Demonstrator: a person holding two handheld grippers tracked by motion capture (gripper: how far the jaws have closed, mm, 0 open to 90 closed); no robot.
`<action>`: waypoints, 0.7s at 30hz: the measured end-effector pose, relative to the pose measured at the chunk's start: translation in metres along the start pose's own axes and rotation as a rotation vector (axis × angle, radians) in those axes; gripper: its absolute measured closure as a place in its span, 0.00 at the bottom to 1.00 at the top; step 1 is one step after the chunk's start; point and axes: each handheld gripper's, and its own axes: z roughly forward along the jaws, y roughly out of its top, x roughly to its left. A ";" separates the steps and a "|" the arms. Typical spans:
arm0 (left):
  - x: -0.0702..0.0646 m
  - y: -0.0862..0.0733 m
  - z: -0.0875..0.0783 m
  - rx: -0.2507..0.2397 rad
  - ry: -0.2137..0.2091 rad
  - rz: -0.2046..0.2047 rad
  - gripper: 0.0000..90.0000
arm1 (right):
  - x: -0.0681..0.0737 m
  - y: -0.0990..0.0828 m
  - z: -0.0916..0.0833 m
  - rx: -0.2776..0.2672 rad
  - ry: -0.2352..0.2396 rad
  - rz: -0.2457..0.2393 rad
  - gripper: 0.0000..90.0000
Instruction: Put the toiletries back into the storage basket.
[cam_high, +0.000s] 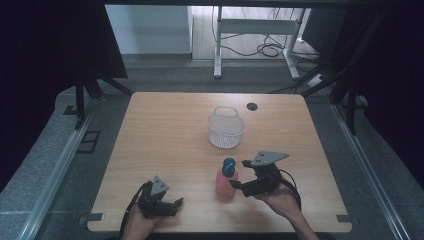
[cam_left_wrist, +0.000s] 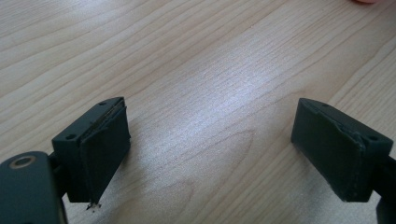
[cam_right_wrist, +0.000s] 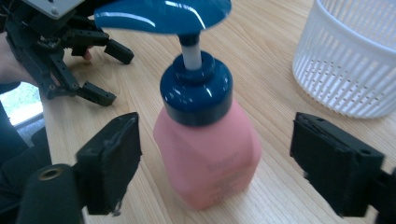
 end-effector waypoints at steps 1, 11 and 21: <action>0.000 0.000 0.000 0.000 0.000 0.000 0.12 | 0.000 0.001 0.001 0.000 0.004 0.001 0.21; 0.000 0.000 0.000 0.000 -0.001 0.000 0.12 | 0.002 0.013 0.010 -0.006 0.028 -0.015 0.41; 0.000 0.000 0.000 0.000 -0.001 0.000 0.12 | 0.004 0.022 0.017 -0.002 0.039 -0.037 0.55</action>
